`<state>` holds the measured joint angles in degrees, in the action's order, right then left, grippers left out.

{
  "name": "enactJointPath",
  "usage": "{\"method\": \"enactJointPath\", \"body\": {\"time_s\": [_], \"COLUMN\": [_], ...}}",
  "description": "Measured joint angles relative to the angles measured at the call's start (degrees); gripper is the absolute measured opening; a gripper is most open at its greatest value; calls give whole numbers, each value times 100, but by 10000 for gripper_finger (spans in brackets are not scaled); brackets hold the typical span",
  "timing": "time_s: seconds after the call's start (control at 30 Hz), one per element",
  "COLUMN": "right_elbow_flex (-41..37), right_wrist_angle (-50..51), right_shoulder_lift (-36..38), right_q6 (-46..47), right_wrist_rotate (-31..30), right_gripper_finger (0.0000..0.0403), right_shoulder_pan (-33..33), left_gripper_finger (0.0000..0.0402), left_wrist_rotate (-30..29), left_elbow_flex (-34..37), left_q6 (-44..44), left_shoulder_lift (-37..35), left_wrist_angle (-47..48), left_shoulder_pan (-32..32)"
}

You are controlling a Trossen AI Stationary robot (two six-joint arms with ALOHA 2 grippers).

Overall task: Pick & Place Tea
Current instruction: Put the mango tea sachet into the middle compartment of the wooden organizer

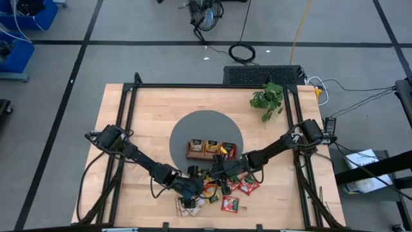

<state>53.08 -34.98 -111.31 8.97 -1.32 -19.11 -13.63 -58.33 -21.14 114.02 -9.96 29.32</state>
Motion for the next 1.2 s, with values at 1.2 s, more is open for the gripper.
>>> {"method": "enactJointPath", "body": {"time_s": [1.2], "right_elbow_flex": [-2], "right_wrist_angle": [2180], "right_shoulder_lift": [2306], "right_q6": [-1141], "right_wrist_rotate": [-1653], "right_gripper_finger": [0], "right_shoulder_pan": [-390], "left_gripper_finger": [26], "left_wrist_rotate": [-787], "left_elbow_flex": [-2], "left_q6": [1271], "left_shoulder_lift": [-800], "left_wrist_angle": [-48], "left_shoulder_pan": [892]}}
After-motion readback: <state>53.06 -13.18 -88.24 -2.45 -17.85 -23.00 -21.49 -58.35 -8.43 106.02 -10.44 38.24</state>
